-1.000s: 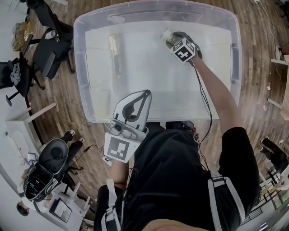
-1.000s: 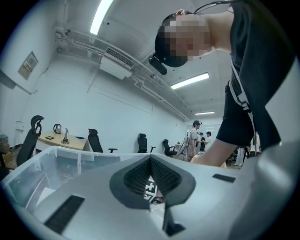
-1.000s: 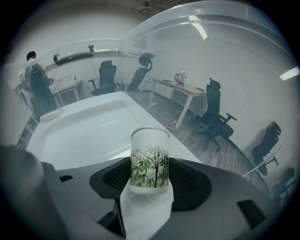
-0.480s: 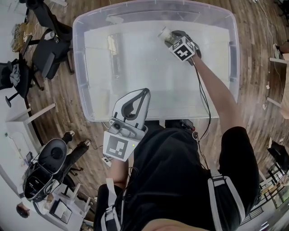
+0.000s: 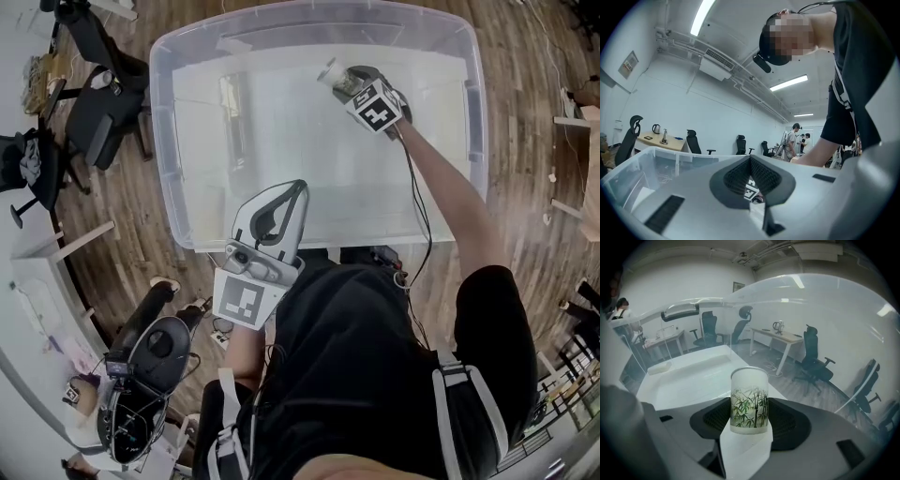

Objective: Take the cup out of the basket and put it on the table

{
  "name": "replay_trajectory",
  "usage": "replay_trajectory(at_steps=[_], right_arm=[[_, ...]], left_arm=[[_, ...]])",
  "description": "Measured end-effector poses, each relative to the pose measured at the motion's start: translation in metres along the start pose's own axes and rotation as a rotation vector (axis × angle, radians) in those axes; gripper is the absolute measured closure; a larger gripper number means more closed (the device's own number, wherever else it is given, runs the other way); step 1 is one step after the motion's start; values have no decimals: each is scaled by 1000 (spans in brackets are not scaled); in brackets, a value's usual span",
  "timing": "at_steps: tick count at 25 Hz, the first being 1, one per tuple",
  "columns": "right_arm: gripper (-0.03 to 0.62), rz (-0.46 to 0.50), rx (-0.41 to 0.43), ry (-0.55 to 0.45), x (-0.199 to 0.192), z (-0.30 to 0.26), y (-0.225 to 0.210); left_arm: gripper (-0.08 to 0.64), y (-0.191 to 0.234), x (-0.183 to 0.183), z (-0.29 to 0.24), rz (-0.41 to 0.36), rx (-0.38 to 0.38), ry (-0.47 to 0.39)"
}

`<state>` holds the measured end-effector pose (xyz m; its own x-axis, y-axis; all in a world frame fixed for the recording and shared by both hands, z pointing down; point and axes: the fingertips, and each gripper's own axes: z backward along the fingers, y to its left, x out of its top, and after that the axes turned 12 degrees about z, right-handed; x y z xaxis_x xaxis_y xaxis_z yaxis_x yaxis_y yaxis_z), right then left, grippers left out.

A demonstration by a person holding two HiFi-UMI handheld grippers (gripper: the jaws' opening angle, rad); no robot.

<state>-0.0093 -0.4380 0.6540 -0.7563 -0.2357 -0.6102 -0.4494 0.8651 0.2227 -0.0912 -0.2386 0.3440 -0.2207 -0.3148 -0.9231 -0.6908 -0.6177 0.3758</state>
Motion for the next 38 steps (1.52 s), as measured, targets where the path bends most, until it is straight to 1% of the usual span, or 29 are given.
replay_trajectory(at_steps=[11, 16, 20, 23, 26, 32, 38], right_arm=[[342, -80, -45, -175, 43, 75, 7], [342, -108, -77, -265, 61, 119, 8], [342, -130, -98, -354, 83, 160, 14], [342, -143, -117, -413, 97, 191, 19], [342, -154, -132, -466, 108, 222, 26], [342, -197, -153, -569, 122, 275, 39], [342, -230, -161, -686, 133, 321, 65]], left_arm=[[543, -25, 1, 10, -27, -19, -2], [542, -41, 7, 11, -34, -49, -49], [543, -50, 5, 14, -44, -59, -46], [543, -55, 1, 16, -50, -58, -27], [543, -65, 4, 15, -49, -83, -39], [543, -69, -3, 10, -57, -86, -22], [543, -75, -7, 10, -48, -97, -8]])
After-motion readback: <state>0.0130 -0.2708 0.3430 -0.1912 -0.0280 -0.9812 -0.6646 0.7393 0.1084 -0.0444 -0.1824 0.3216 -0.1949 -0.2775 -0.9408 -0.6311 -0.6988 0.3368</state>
